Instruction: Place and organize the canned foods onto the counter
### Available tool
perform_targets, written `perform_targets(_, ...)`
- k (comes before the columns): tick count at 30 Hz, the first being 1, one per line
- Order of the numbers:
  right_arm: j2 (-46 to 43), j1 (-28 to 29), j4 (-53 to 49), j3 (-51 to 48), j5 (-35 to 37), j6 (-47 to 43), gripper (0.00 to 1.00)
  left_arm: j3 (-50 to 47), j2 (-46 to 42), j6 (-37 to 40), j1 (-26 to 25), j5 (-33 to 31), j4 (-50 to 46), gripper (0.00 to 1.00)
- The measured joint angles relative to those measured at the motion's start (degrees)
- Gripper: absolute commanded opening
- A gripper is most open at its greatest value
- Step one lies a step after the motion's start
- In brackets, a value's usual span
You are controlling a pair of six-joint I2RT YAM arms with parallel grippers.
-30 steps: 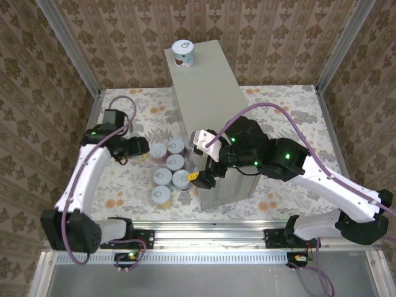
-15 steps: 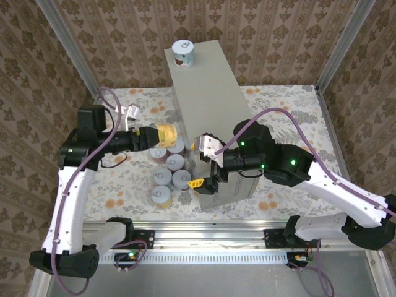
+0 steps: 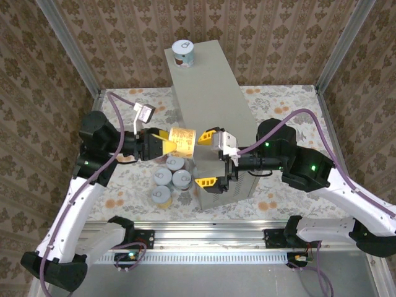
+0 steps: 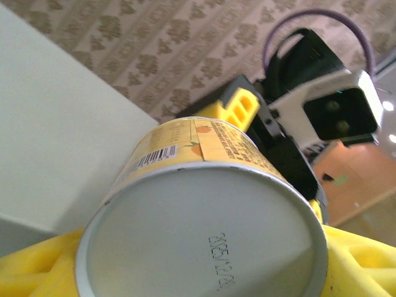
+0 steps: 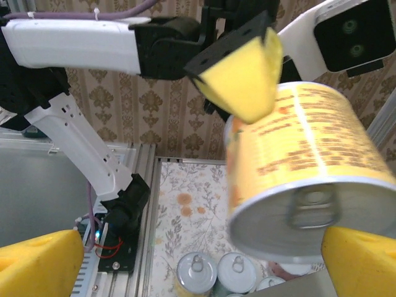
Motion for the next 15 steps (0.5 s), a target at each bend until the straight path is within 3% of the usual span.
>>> perform_targets(7, -0.6, -0.4, 2.1, 0.0, 0.1, 1.8, 1.0, -0.3, -0.1, -2.2, -4.0, -0.3, 7.0, 0.0)
perform_targets(15, -1.4, -1.5, 5.6, -1.3, 1.9, 4.3, 1.0, -0.3, -0.1, -2.4, -5.1, -2.3, 9.0, 0.0)
